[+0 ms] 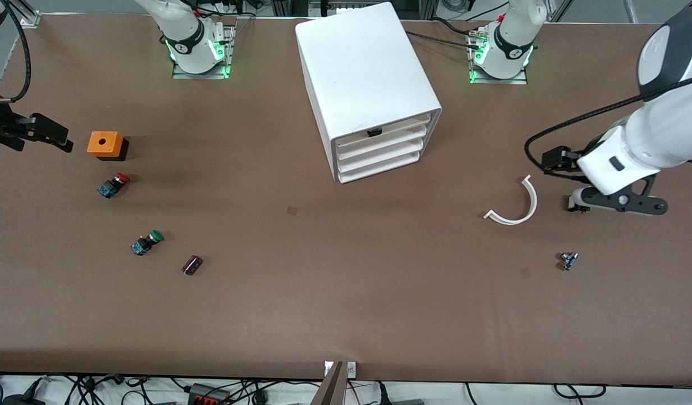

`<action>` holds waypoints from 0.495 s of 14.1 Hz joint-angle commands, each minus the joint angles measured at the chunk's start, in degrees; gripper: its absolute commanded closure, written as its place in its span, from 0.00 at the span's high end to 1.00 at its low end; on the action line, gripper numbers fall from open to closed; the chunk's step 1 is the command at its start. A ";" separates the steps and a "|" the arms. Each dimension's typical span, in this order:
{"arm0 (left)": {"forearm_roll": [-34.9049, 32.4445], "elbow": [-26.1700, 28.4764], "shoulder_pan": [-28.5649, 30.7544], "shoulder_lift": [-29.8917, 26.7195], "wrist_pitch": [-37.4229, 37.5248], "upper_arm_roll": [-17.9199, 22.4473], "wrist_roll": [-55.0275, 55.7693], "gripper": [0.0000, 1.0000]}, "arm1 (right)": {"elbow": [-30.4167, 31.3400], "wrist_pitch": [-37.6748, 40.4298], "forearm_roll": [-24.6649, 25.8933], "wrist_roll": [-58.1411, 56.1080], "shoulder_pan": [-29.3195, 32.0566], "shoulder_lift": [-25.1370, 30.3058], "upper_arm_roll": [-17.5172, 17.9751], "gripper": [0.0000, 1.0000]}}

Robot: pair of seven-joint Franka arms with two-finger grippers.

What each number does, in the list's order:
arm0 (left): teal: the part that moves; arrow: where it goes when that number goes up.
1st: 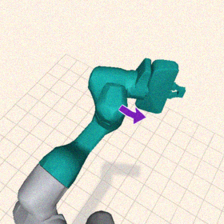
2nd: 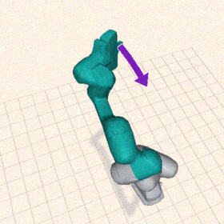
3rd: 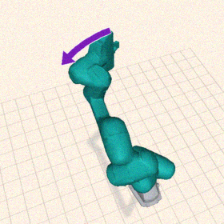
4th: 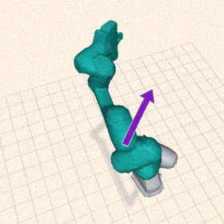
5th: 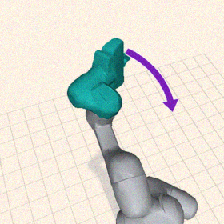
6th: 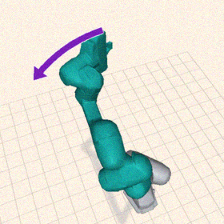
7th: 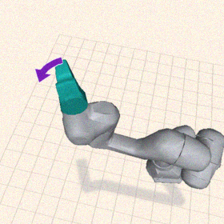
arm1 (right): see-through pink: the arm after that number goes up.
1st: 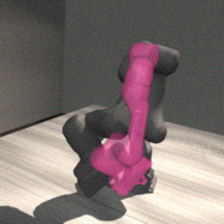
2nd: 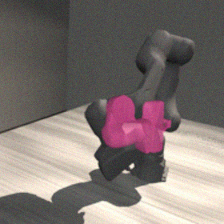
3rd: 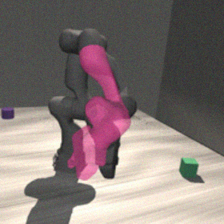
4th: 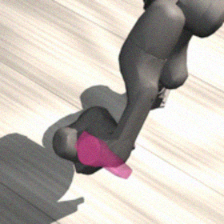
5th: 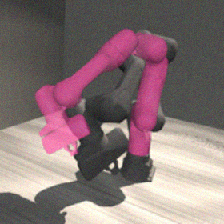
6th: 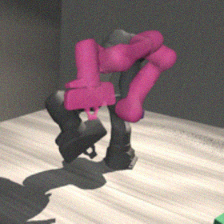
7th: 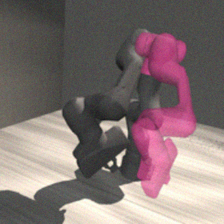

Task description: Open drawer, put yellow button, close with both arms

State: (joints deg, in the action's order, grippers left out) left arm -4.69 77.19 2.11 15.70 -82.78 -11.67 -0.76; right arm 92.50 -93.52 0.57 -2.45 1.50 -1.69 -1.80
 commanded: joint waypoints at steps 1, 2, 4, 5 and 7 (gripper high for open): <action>4.40 16.53 -4.56 -11.10 -11.38 8.65 -2.94 1.00 | 1.10 -0.08 0.66 -0.81 0.26 0.90 0.22 1.00; 4.95 21.55 -5.79 -14.00 -16.48 10.42 -3.02 1.00 | 1.28 -0.08 0.66 -0.80 0.26 0.90 0.22 1.00; 4.95 25.90 -7.56 -16.66 -23.89 12.28 -2.94 1.00 | 1.45 -0.08 0.23 -0.72 0.35 1.07 0.22 1.00; 4.78 25.82 -8.09 -16.84 -24.00 12.28 -2.67 1.00 | 1.80 -0.26 0.22 -0.72 0.35 1.16 0.13 1.00; 4.42 26.26 -7.39 -17.02 -22.87 11.85 -2.93 1.00 | 2.50 -0.87 0.05 -0.45 0.26 1.16 0.13 1.00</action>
State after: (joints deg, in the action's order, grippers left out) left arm -0.66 100.46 -4.56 1.10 -104.72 -0.64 -2.61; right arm 93.03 -93.56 0.57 -2.45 1.51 -1.73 -1.81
